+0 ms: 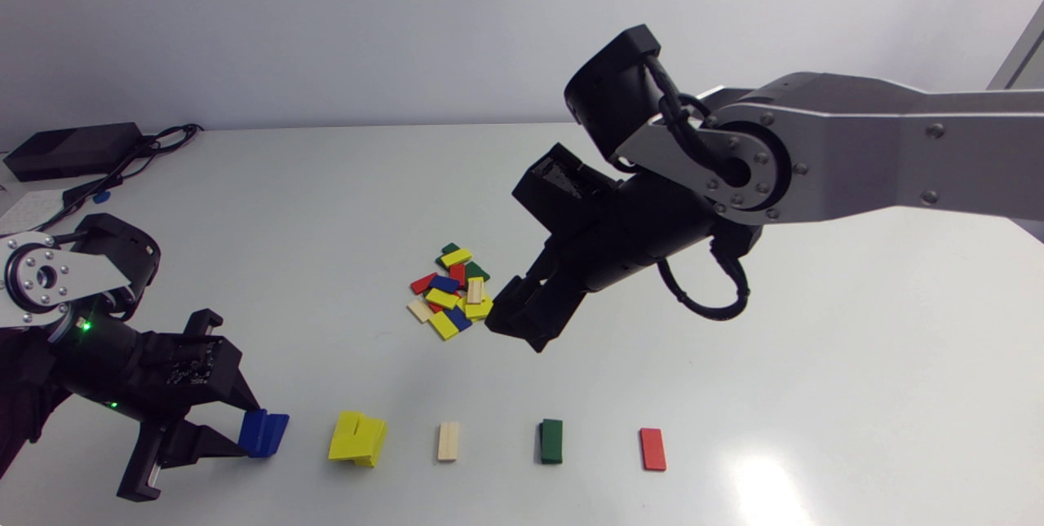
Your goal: Take domino bricks one by one from the mixed stack on the table and place each onto the existing stack of the same color.
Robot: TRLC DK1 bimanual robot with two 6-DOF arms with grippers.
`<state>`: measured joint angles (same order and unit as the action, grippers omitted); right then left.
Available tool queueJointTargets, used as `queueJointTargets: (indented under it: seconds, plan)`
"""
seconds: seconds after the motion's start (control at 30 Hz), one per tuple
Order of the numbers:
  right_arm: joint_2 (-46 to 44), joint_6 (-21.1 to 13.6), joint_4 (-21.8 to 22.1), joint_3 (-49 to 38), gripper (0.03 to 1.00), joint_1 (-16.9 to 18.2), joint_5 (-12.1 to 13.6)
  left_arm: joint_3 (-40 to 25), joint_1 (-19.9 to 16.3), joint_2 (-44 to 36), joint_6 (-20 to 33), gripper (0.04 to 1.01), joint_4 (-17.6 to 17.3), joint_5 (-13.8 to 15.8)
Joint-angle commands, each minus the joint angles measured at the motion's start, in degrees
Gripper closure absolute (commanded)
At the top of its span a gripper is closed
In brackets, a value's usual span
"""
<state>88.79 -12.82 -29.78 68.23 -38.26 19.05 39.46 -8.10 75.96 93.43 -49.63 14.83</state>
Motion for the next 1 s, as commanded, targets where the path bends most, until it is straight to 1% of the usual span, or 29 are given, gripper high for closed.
queueJointTargets:
  seconds: [0.0, 0.13, 0.23, 0.37, 0.43, 0.63, 0.67, 0.7, 0.8, 0.97]
  plan:
    - [1.0, 0.7, 0.3, -0.9, 0.066, 0.1, -0.2, -1.8, 0.7, 0.0, 2.4, 0.859, 1.2, 0.8]
    - [1.0, 0.7, 0.3, -1.1, 0.066, 0.1, -0.2, -2.1, 1.0, 1.2, 2.4, 0.859, 3.3, -0.2]
    - [1.0, 0.7, 0.3, -1.1, 0.066, 0.2, -0.2, -2.2, 1.0, 1.9, 2.4, 0.857, 4.2, -0.5]
    - [1.0, 0.7, 0.3, -1.0, 0.066, 0.2, -0.2, -2.7, 1.0, 2.2, 2.5, 0.849, 5.0, -0.8]
    - [1.0, 0.7, 0.3, -1.0, 0.066, 0.2, -0.2, -2.9, 0.9, 2.5, 2.6, 0.826, 5.3, -0.9]
    - [0.9, 0.7, 0.3, -1.3, 0.066, 0.3, -0.2, -3.5, 0.8, 2.8, 3.1, 0.825, 5.8, -1.5]
    - [0.9, 0.7, 0.3, -1.3, 0.066, 0.3, -0.2, -3.6, 0.8, 2.8, 3.3, 0.813, 5.8, -1.5]
    - [0.8, 0.7, 0.3, -1.3, 0.066, 0.3, -0.2, -3.8, 0.8, 2.8, 3.4, 0.78, 5.8, -1.5]
    - [0.8, 0.7, 0.3, -1.3, 0.066, 0.3, -0.2, -4.0, 0.9, 2.7, 3.4, 0.746, 5.8, -1.6]
    - [0.6, 0.7, 0.3, -1.3, 0.066, 0.2, -0.2, -4.1, 0.9, 2.0, 3.7, 0.607, 5.8, -1.8]
